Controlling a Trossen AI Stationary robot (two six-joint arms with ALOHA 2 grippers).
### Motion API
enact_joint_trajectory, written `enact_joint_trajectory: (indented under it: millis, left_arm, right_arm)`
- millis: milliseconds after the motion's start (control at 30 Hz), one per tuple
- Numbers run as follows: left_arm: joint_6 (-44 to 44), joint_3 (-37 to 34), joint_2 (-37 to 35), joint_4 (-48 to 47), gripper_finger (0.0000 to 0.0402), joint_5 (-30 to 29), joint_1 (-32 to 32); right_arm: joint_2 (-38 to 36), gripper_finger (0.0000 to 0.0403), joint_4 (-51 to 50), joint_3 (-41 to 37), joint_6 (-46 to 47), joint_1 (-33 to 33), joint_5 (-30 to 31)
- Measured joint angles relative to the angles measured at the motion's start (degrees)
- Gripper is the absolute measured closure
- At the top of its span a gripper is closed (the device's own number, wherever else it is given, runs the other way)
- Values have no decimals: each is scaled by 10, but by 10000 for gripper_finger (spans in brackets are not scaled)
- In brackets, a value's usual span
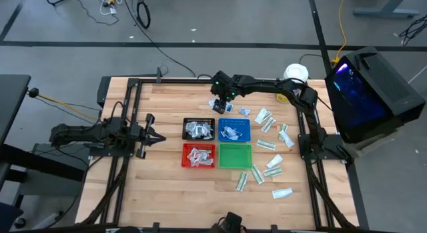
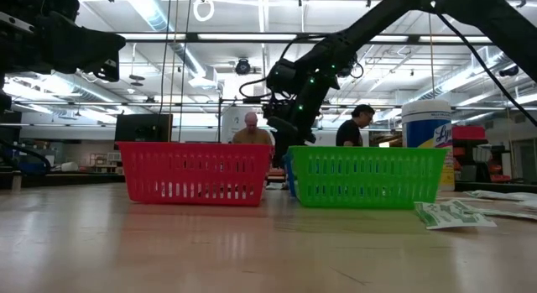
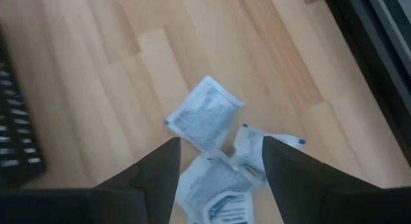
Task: Pick & Place First Aid Supplies
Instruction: Put the blue alcohol pad into the blue bin
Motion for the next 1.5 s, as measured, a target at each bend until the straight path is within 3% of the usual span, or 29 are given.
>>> enact_joint_trajectory:
  millis: [400,1500]
  left_arm:
    - [0,0,0,0,376,0,0]
    - [0,0,0,0,376,0,0]
  right_arm:
    - [0,179,-97,0,-58,-18,-4]
    - [-1,179,-65,-41,-65,8,-8]
